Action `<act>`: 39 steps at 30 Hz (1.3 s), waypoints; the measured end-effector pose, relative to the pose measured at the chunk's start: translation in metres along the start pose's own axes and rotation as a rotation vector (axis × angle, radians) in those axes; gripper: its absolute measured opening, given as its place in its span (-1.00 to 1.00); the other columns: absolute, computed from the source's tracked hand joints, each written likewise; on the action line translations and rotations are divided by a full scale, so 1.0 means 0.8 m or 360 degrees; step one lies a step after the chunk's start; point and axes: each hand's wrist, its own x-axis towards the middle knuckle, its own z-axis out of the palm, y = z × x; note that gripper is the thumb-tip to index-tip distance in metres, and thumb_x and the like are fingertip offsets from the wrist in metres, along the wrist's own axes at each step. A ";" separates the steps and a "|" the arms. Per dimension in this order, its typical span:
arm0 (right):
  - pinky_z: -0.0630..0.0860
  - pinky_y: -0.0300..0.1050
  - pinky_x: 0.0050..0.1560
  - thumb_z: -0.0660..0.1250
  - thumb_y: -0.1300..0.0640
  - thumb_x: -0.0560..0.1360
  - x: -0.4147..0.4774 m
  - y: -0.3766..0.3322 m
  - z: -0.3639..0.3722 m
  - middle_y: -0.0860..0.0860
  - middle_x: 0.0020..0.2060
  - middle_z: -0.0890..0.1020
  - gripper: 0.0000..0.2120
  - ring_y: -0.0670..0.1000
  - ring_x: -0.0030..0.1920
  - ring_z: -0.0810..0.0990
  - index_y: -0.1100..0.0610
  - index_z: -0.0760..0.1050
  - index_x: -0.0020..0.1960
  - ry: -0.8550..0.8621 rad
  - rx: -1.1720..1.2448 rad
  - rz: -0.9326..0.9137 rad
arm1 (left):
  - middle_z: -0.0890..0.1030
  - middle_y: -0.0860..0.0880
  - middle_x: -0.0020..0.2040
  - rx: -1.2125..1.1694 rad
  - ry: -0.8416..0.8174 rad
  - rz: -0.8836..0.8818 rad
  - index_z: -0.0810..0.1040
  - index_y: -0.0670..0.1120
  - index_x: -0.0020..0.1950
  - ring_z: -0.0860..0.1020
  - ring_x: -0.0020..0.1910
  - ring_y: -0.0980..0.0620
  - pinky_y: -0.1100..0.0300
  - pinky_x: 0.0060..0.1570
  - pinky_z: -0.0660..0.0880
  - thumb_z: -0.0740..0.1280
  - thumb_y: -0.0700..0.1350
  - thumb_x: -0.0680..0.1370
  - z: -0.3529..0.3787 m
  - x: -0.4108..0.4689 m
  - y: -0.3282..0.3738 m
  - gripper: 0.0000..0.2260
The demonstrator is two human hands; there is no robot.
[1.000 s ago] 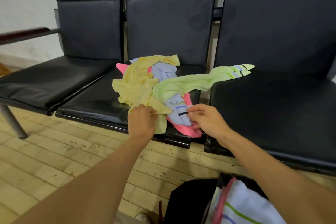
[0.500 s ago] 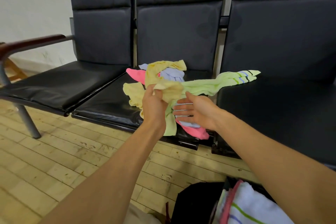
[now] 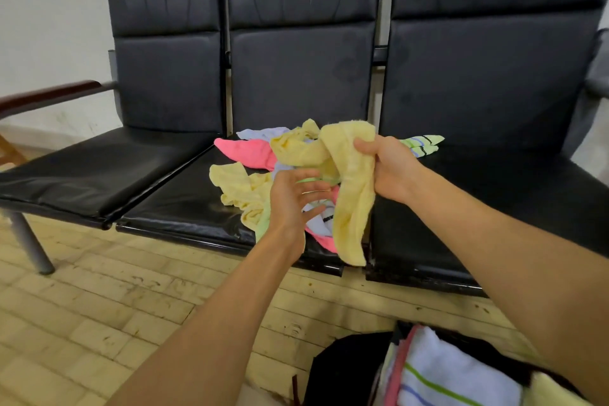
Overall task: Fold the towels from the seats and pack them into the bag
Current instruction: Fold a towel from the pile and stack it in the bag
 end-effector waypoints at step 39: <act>0.51 -0.02 0.18 0.15 -0.29 0.56 -0.201 0.026 -0.218 -0.01 -0.03 0.72 -0.53 0.00 0.06 0.66 0.02 0.66 0.03 0.0458 -0.0322 -0.0003 | 0.66 -0.03 -0.16 0.0472 -0.0701 -0.0229 0.58 -0.03 -0.04 0.62 -0.14 0.00 0.13 -0.26 0.53 0.27 -0.20 0.54 0.207 -0.096 -0.055 -0.89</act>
